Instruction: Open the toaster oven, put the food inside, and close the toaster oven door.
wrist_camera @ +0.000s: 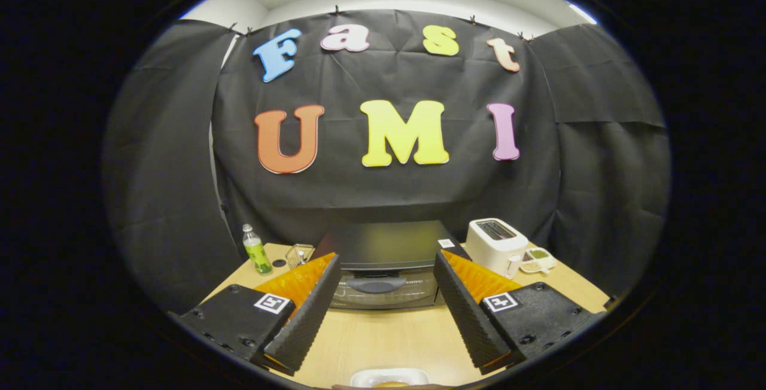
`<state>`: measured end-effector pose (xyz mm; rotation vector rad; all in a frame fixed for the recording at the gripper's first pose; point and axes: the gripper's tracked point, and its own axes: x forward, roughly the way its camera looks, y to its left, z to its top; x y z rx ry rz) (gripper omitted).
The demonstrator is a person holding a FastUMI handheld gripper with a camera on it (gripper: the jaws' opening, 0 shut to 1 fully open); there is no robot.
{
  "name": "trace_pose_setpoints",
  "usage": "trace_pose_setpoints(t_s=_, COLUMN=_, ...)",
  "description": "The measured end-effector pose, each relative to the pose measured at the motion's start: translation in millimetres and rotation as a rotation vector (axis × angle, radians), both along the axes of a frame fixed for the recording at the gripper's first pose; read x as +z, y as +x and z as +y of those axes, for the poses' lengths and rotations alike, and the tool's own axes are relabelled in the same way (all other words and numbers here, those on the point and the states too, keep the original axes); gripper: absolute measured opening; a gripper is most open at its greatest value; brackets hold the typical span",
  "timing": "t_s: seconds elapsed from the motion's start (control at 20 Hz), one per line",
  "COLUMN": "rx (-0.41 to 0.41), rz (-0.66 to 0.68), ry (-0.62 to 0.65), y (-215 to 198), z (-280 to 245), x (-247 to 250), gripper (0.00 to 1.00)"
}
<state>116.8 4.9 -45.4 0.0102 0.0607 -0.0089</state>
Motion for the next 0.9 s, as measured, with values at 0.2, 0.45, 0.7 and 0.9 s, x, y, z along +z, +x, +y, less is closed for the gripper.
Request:
trace_pose_setpoints(t_s=0.2, rx=0.007, rz=0.049, ry=-0.005, y=40.6, z=10.3, x=-19.1, gripper=1.0)
trace_pose_setpoints(t_s=0.45, rx=0.027, rz=0.121, ry=-0.083, y=88.0, z=18.2, x=-37.8, gripper=1.0)
trace_pose_setpoints(t_s=0.7, rx=0.061, rz=0.201, ry=-0.099, y=126.1, z=27.5, x=-72.6, gripper=1.0)
trace_pose_setpoints(t_s=0.9, rx=0.044, rz=0.212, ry=-0.058, y=147.1, z=19.4, x=-86.5, gripper=1.0)
